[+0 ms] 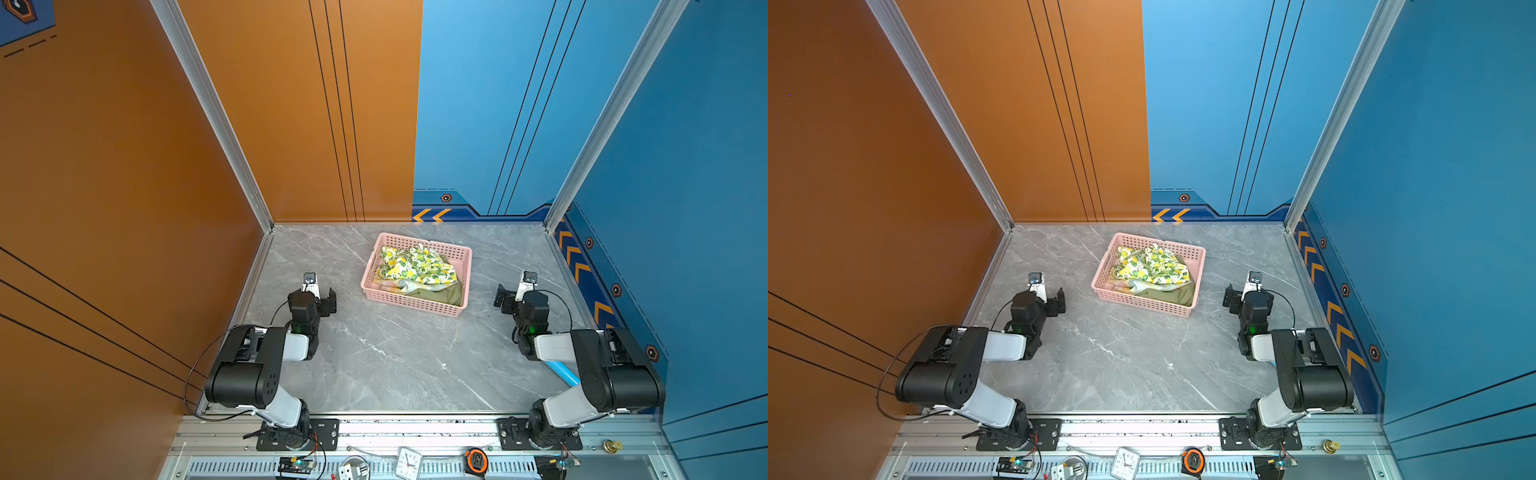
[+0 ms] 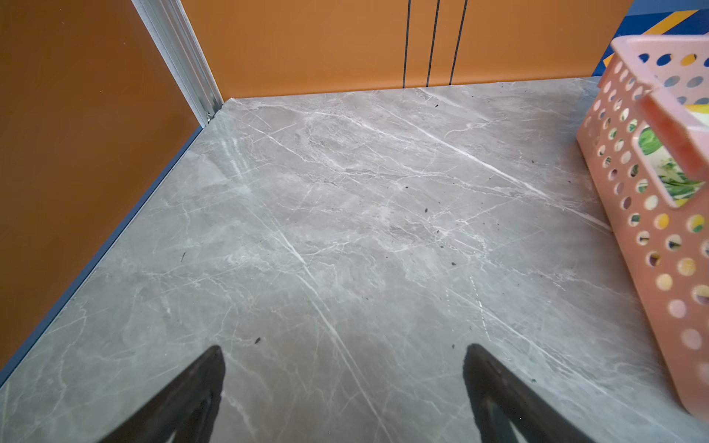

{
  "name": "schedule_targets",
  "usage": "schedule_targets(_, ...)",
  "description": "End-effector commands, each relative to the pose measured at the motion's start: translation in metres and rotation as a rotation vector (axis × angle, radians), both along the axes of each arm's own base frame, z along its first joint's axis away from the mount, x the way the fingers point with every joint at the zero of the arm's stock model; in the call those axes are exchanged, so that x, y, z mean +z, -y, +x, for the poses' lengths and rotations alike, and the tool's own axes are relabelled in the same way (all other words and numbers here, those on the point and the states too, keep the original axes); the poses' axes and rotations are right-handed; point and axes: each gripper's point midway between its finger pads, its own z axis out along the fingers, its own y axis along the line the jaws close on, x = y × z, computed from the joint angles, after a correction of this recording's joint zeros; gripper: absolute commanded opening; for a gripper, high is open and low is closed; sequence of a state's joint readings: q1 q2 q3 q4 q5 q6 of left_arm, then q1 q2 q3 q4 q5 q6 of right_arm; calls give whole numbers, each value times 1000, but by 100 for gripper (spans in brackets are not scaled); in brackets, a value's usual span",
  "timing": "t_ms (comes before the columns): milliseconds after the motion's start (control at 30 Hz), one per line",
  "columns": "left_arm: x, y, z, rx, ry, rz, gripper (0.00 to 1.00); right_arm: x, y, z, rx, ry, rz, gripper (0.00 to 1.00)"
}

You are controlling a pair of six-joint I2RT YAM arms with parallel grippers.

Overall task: Fold and stack skirts
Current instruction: Move the skirt to the top-right of the table.

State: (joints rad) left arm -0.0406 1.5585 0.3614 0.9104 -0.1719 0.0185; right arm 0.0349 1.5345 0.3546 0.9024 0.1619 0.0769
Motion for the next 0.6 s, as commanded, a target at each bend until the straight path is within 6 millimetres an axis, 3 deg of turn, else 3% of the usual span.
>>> schedule_targets(0, 8, 1, 6, -3, 27, -6, 98, 6, 1, 5, -9, 19, -15, 100)
schedule_targets(567, 8, 0, 7, -5, 26, -16, 98, 5, 1, 5, -9, 16, -14, 100)
